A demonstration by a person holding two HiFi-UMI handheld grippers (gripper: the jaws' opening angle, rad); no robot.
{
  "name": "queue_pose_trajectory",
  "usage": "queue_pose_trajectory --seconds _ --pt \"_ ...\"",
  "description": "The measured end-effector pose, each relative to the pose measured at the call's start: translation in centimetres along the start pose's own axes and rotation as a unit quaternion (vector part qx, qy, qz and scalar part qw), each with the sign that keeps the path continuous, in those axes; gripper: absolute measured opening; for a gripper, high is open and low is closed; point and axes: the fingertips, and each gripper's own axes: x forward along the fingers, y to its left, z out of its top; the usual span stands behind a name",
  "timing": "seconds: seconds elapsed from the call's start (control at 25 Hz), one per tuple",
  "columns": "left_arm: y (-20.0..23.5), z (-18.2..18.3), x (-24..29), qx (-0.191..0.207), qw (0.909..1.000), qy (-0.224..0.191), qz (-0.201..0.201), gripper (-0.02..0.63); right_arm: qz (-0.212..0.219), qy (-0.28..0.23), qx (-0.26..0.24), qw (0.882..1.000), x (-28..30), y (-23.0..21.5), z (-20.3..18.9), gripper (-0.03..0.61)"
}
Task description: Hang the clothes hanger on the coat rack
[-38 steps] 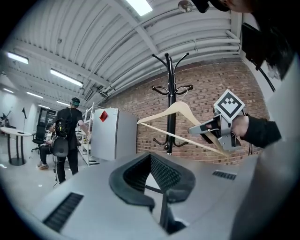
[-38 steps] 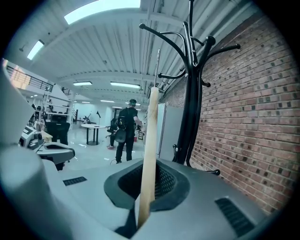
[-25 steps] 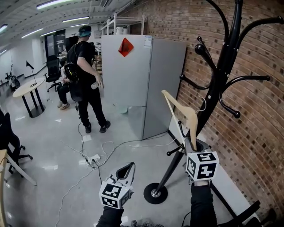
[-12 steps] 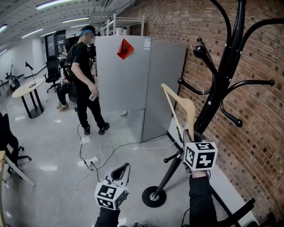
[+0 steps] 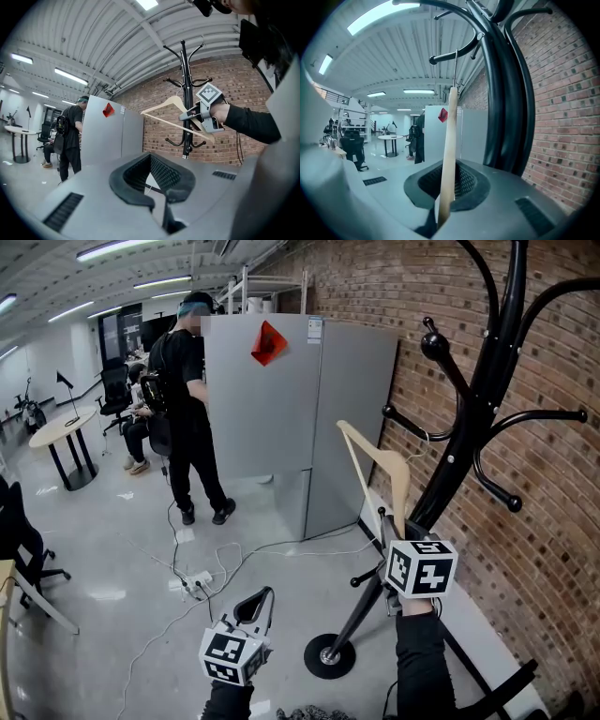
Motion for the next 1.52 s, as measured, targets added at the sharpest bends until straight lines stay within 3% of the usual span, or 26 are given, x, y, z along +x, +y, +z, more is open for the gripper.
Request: queue_pose_trajectory --seconds 0.56,0.84,1.08,1.52 --pt "-1.3 -0.4 -0.2 0.004 0.9999 0.005 -0.011 0.008 0.021 -0.028 -0.008 0.999 -0.9 0.4 0.7 0.012" --pt "-2.3 -0.2 -0.5 0.007 0.9999 0.003 -0.014 0.008 0.02 -0.075 -0.016 0.997 -3.1 0.1 2.5 0.091" --pt "-4.0 -0.3 -0.6 0.008 0.9998 0.004 -0.018 0.008 0.014 -0.095 -0.028 0.995 -5.6 -1.0 3.6 0.101" --pt "-3.0 -0.3 -4.1 0.008 0.9995 -0.004 -0.032 0.008 0.009 -0.136 -0.026 0.99 -10.2 2.3 4.5 0.101"
